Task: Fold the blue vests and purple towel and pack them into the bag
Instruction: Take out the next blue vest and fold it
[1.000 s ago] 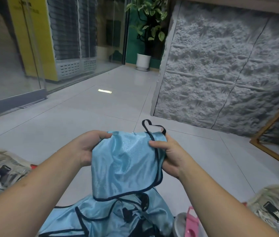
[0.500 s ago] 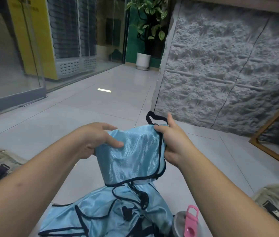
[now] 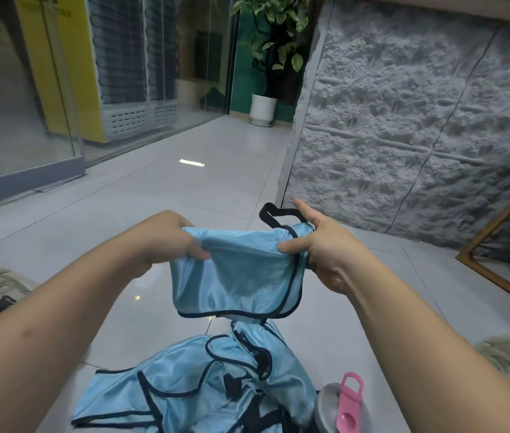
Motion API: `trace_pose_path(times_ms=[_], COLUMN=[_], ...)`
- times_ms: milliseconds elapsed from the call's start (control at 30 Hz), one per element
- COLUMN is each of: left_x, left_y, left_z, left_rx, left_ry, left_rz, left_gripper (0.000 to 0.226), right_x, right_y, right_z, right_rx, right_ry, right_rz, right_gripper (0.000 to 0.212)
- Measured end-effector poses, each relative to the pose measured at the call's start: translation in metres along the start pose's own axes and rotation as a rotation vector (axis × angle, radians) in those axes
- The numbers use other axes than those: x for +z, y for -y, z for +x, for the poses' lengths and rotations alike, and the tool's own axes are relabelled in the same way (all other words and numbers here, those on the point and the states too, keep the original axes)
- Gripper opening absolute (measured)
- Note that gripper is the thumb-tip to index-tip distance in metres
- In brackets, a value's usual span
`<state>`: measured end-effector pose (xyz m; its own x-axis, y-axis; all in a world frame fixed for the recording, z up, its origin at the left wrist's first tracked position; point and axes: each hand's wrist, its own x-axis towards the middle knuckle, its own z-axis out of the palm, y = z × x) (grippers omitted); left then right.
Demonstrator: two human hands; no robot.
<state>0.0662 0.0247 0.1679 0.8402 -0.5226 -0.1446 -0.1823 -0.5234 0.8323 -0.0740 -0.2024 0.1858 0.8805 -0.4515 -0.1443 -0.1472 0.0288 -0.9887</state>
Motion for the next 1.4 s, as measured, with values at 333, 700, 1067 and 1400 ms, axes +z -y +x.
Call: trace_pose_path(times_ms=[333,700,1067,1400], left_x=[0.009,0.024,0.056,0.061], left_y=[0.027,0.034,0.071,0.096], left_z=[-0.008,-0.022,-0.048,-0.091], left_rx=[0.042,-0.095,-0.253,-0.388], left_ry=[0.310,0.233,0.132,0.162], left_rz=[-0.647,-0.723,-0.813,-0.735], left_gripper=[0.036,0.024,0.026,0.030], right_x=[-0.014,-0.016,0.000,-0.006], right_y=[-0.013,-0.066,-0.097,-0.121], right_z=[-0.004,-0.011,-0.032,-0.079], right_rx=[0.102,0.234,0.436,0.499], right_ry=[0.131,0.207,0.097,0.141], right_rz=[-0.541,0.085,0.341,0.117], right_gripper=[0.021,0.031,0.025,0.045])
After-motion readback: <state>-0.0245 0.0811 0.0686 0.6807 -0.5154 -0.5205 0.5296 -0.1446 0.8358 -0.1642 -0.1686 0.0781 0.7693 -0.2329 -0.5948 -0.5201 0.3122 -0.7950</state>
